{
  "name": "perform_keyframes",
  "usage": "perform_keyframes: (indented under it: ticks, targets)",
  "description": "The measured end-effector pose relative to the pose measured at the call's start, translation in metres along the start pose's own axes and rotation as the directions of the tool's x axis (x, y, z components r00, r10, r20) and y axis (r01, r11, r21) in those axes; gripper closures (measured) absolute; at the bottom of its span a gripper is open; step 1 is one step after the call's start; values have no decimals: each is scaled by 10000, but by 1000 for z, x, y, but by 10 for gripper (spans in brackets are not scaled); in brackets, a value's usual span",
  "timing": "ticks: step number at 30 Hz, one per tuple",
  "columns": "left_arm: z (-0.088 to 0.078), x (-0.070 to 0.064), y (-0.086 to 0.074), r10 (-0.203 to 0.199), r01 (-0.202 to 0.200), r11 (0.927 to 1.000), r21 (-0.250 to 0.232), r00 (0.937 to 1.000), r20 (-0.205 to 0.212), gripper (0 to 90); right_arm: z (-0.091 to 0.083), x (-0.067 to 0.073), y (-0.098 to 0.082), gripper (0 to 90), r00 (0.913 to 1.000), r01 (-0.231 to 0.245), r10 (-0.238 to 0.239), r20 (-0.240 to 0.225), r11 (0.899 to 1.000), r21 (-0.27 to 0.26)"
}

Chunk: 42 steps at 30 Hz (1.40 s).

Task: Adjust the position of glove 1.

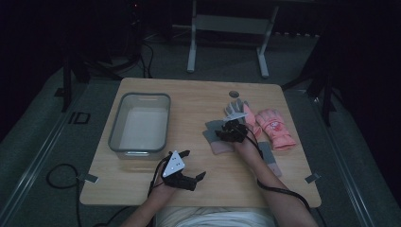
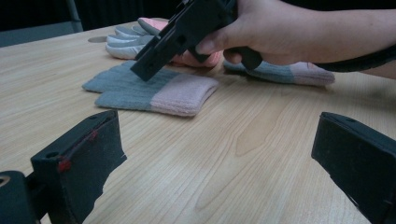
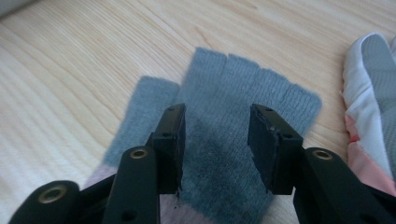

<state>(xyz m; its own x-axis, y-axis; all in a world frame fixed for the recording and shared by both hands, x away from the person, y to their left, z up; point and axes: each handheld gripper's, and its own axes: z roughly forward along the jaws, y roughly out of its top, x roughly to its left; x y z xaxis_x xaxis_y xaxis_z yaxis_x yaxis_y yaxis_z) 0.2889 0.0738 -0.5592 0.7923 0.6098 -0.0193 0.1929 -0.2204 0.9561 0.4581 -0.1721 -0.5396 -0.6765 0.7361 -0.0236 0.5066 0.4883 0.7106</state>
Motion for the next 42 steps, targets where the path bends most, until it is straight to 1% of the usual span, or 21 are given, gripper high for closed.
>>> perform_keyframes:
  ticks: [4,6,9,11,12,16,17,22,23,25,26,27,28,31,32,33,34,36,37,39,42]
  targets:
    - [0,0,0,5,-5,10000,0,10000,-12,16,8,0,-2,575,9999,7,-10,103,9995,313]
    - [0,-1,0,42,-42,10000,14,10000,-40,16,9,-3,0,601,9995,-307,310,-66,9984,471]
    - [0,-1,0,49,-49,10000,15,10000,-31,16,9,-1,2,691,9993,-363,363,18,9971,661]
    - [0,-1,0,49,-49,10000,15,10000,-31,16,9,0,3,691,9992,-402,401,17,9967,712]
    - [0,-1,0,72,-72,10000,24,10000,-34,16,9,2,4,807,9984,-560,564,-33,9954,775]
    - [0,-1,0,46,-46,10000,25,10000,-38,16,7,2,6,854,9949,-971,988,-181,9922,788]
    - [0,-1,0,46,-46,10000,25,10000,-38,16,4,2,8,854,9928,-1170,1187,-185,9903,746]
    - [0,-1,0,22,-22,10000,31,10000,-75,16,-33,20,20,860,9930,-1173,1173,114,9931,-5]
    - [0,-1,0,22,-22,10000,31,10000,-75,16,-44,26,24,860,9945,-1021,1024,233,9947,-149]
    - [0,-1,0,66,-66,10000,30,10000,-63,16,-64,31,28,860,9902,-1362,1376,234,9891,-558]
    - [0,-1,0,78,-77,10000,31,9999,-72,16,-73,35,29,860,9893,-1380,1408,374,9881,-681]
    - [0,-1,0,78,-78,10000,34,9999,-79,16,-81,39,30,860,9878,-1266,1335,799,9882,-865]
    - [0,-1,0,78,-78,10000,34,9999,-79,16,-81,39,30,860,9878,-1266,1335,799,9882,-865]
    - [0,-1,0,48,-47,10000,36,10000,-87,16,-99,55,19,861,9833,-1262,1389,1180,9860,-1086]
    - [0,-1,0,62,-61,10000,32,9999,-88,16,-101,56,14,860,9815,-1584,1687,901,9811,-1107]
    - [0,-1,0,82,-82,10000,37,9999,-91,16,-103,59,9,861,9791,-1701,1803,940,9796,-1073]
    - [0,-1,0,89,-88,10000,33,9999,-93,16,-103,62,4,860,9779,-1694,1798,1066,9805,-999]
    - [0,-1,0,85,-85,10000,30,9999,-89,16,-102,66,-7,861,9739,-2069,2135,773,9746,-852]
    - [0,-1,0,81,-81,10000,29,9999,-94,16,-101,70,-11,861,9749,-1895,1972,1035,9786,-798]
    - [0,-1,0,98,-98,9999,40,9999,-96,16,-98,73,-20,860,9730,-2166,2202,689,9746,-565]
    - [0,-1,0,23,-23,10000,32,9999,-103,16,-91,77,-33,860,9711,-2325,2333,515,9724,-205]
